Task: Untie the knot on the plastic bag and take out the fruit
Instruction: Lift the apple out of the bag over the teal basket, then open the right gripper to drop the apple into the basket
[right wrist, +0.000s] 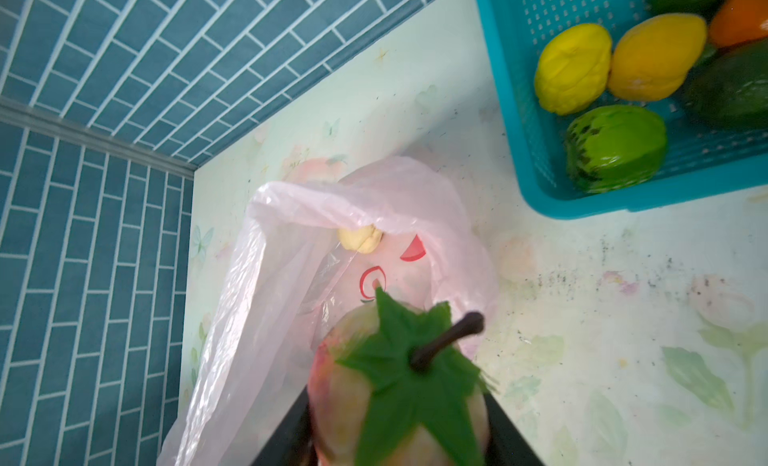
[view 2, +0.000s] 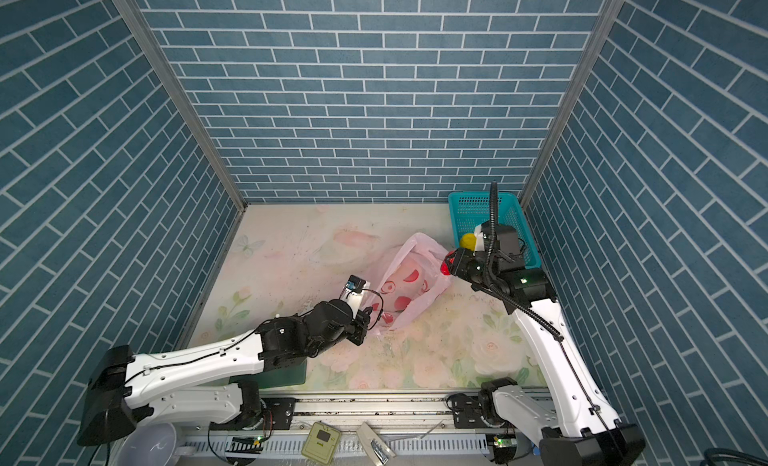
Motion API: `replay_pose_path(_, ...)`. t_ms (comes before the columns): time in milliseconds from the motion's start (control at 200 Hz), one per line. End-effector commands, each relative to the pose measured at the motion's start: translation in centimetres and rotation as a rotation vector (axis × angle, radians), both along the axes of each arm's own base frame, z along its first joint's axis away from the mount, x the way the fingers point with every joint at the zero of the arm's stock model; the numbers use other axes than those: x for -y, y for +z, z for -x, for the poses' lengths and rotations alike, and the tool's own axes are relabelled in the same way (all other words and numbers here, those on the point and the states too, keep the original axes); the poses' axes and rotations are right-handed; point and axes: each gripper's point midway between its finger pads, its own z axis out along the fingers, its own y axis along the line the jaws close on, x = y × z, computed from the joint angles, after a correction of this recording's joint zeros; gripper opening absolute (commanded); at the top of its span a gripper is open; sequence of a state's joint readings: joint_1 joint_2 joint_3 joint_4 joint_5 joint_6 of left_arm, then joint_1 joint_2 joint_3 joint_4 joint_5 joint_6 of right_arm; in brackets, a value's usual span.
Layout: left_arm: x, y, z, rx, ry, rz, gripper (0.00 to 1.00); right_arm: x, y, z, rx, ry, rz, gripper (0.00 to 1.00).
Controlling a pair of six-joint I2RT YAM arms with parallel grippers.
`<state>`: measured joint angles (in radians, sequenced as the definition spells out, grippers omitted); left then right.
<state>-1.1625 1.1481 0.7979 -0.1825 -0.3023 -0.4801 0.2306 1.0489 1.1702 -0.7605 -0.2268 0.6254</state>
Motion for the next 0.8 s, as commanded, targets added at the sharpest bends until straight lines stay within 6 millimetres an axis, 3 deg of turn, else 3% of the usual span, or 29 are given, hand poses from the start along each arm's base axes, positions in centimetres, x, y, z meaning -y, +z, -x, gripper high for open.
replay_pose_path(0, -0.4, -0.2, 0.2, -0.006, -0.012, -0.003, 0.00, 1.3, 2.2, -2.2, 0.074, -0.014, -0.024, 0.41)
replay_pose_path(225, -0.6, 0.1, 0.9, -0.024, -0.035, 0.014, 0.00, 6.1, 0.9, -6.8, 0.077, -0.139, -0.030, 0.41)
replay_pose_path(435, -1.3, 0.2, 1.6, -0.045, -0.040, 0.037, 0.00, 10.1, -1.9, -11.7, 0.061, -0.216, 0.017, 0.41)
replay_pose_path(795, -2.1, -0.5, 2.8, -0.090, -0.067, 0.044, 0.00, 12.8, -7.0, -22.1, 0.033, -0.245, 0.077, 0.41)
